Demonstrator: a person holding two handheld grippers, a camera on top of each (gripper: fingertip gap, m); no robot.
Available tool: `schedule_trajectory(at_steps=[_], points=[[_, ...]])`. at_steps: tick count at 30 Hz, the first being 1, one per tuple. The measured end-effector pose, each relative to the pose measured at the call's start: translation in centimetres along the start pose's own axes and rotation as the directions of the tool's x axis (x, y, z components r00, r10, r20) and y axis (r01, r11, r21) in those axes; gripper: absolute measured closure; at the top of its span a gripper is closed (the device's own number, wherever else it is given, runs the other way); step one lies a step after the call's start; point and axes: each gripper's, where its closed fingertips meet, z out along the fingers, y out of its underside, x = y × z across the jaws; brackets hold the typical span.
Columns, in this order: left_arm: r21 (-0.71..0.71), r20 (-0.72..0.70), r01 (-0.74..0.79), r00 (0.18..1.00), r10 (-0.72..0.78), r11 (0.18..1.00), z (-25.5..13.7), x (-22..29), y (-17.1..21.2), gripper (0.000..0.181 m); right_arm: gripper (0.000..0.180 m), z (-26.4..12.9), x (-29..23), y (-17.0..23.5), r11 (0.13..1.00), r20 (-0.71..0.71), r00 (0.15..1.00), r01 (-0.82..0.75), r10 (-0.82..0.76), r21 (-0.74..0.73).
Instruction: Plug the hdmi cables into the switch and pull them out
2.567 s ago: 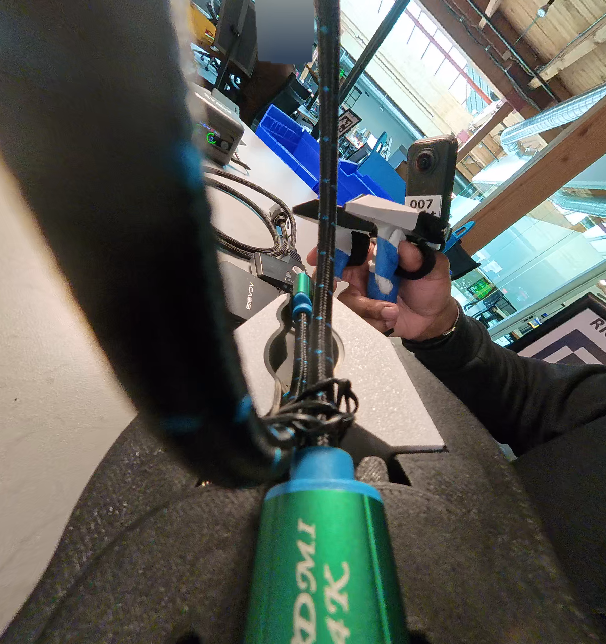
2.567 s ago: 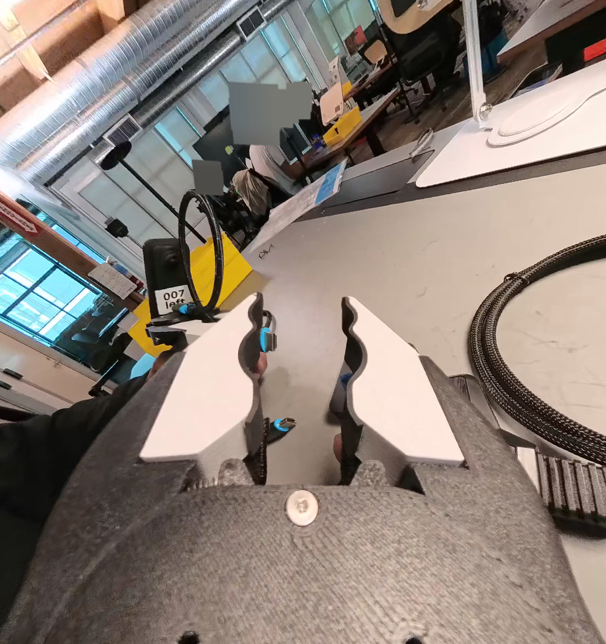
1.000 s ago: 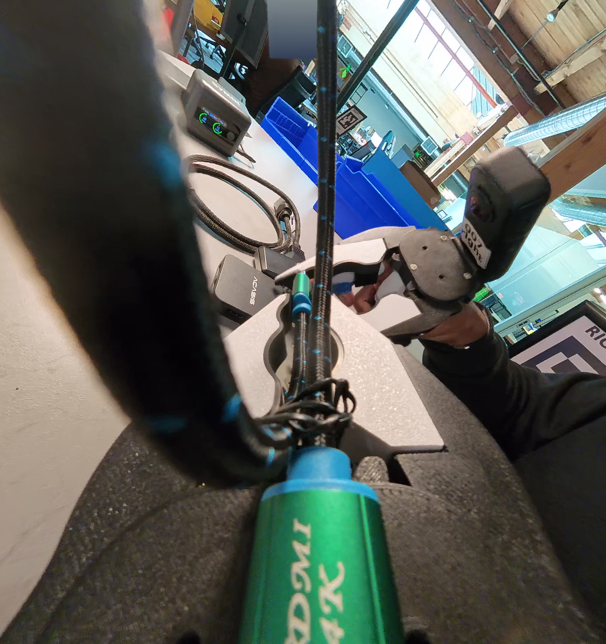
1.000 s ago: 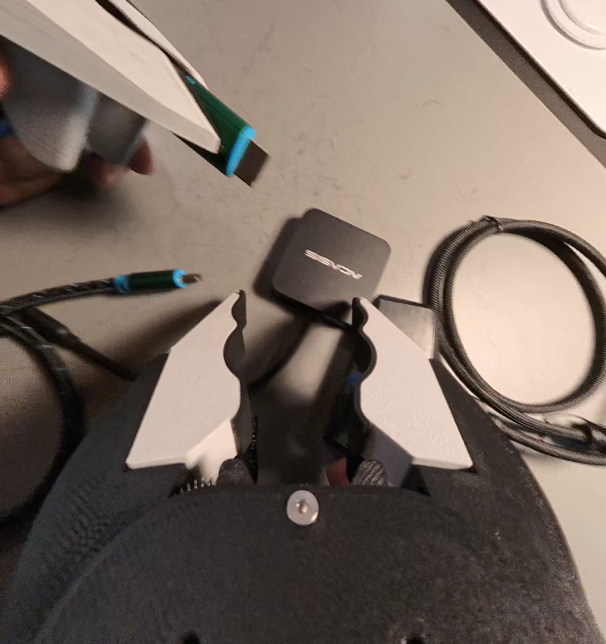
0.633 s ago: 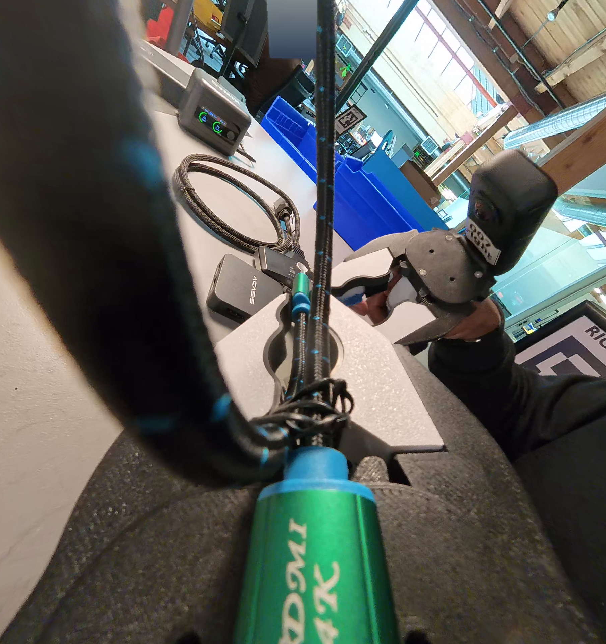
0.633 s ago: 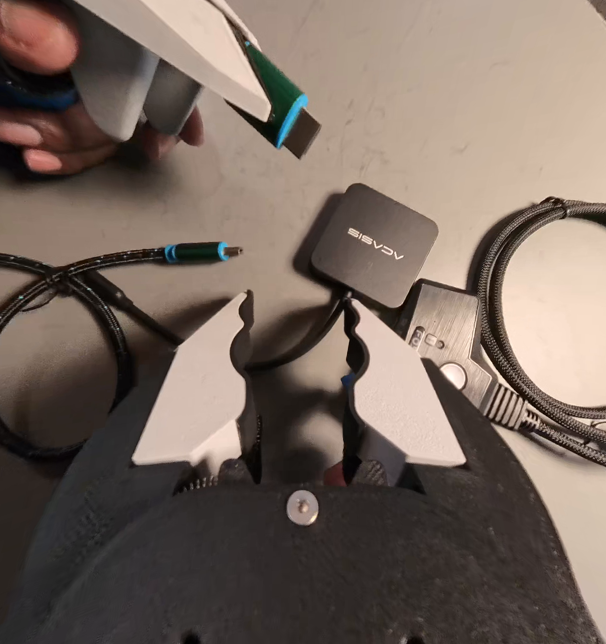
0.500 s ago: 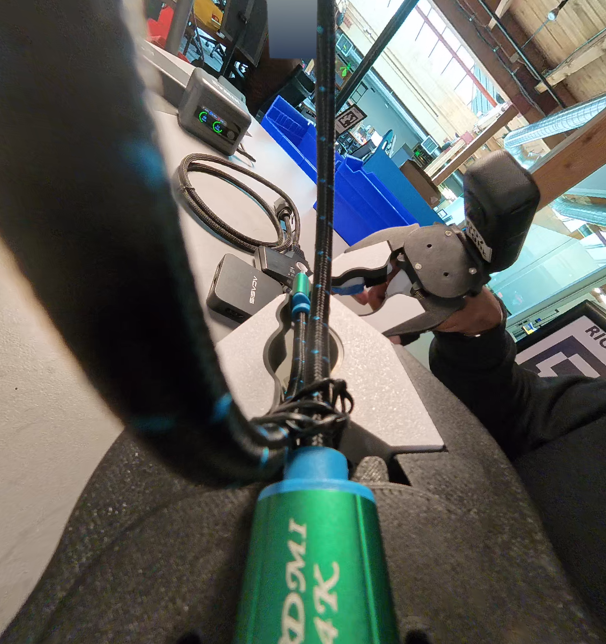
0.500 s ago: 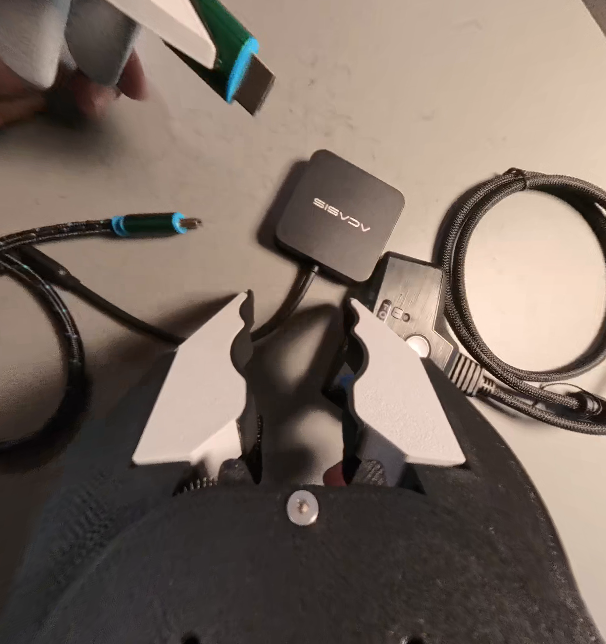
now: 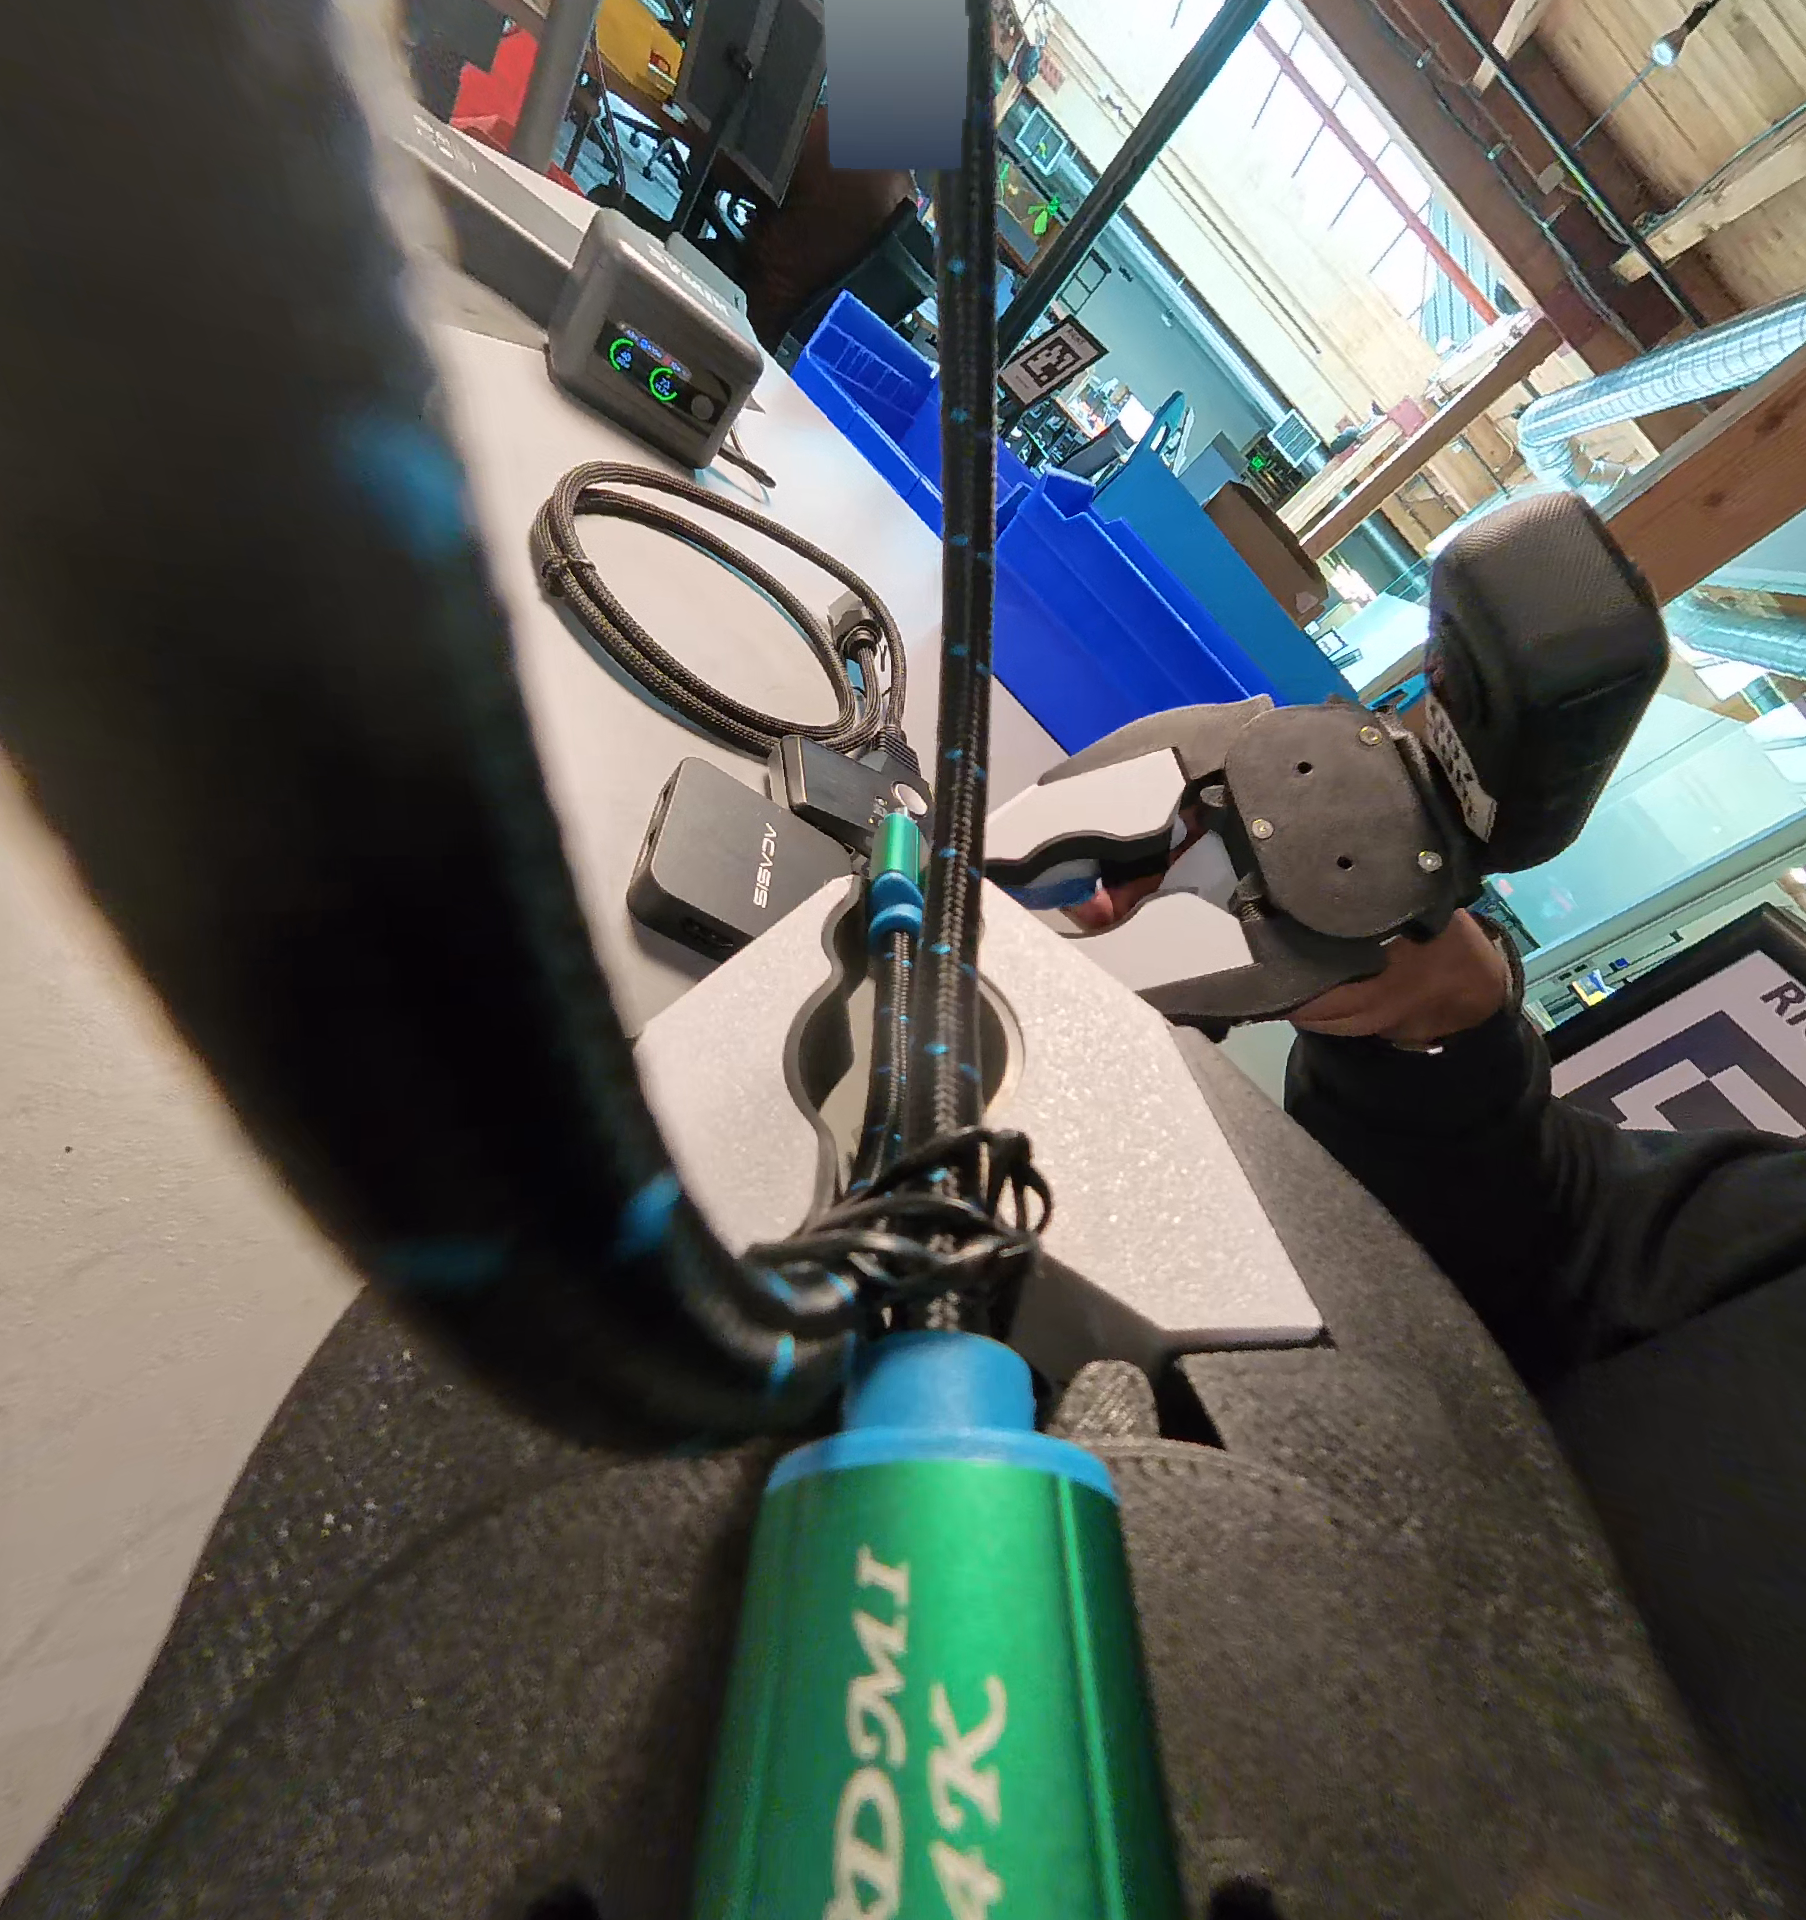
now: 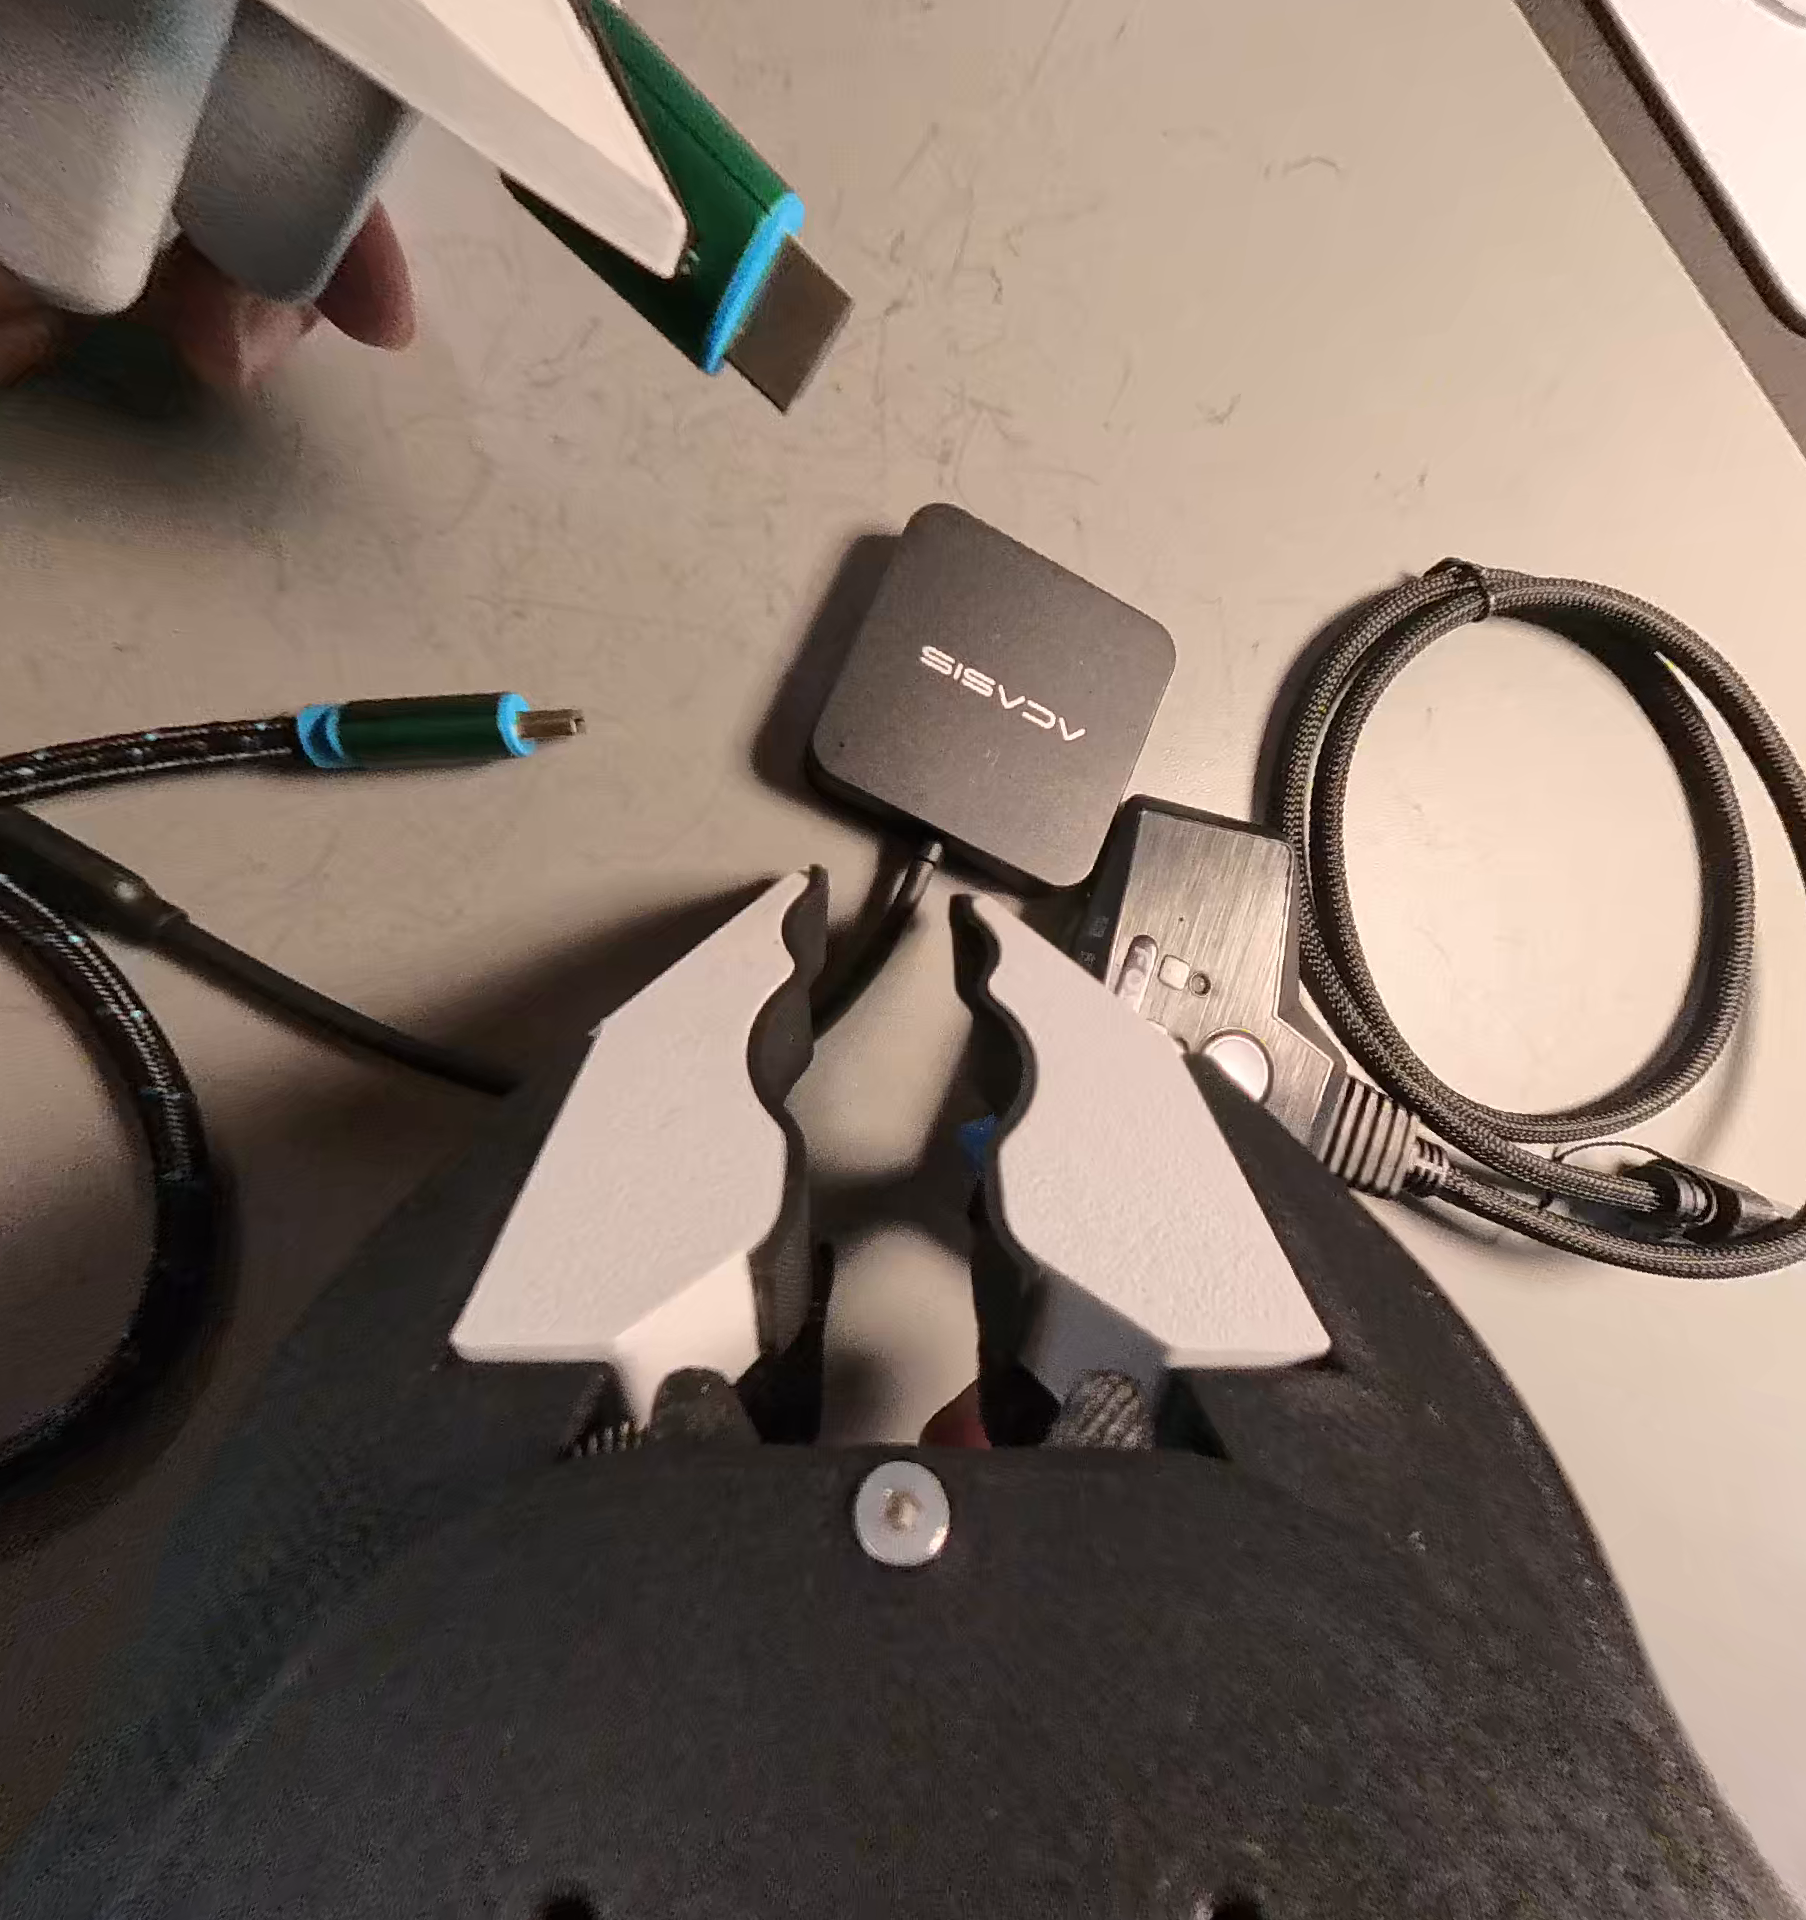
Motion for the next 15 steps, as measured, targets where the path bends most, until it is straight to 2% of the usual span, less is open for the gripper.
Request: schedule_trajectory(at_steps=[5,7,12,15], points=[[0.004,0.005,0.001,1.000,-0.001,1.000,0.0,-0.1,-0.1,0.168,0.169,-0.1,-0.2,0.1,0.999,-0.012,0.999,0.034,-0.034,-0.012],[0.006,0.007,0.003,1.000,-0.003,1.000,-0.1,-0.1,-0.1,0.168,0.175,-0.1,-0.9,-0.1,0.999,0.026,0.999,0.036,-0.036,-0.001],[0.010,0.010,0.007,1.000,-0.007,1.000,-0.1,-0.2,-0.1,0.168,0.175,-0.3,-4.1,-0.8,0.999,0.196,0.980,0.025,-0.032,0.042],[0.015,0.014,0.010,1.000,-0.011,1.000,-0.2,-0.3,-0.2,0.171,0.174,-0.7,-3.4,-1.2,0.998,0.185,0.983,-0.008,-0.005,0.069]])
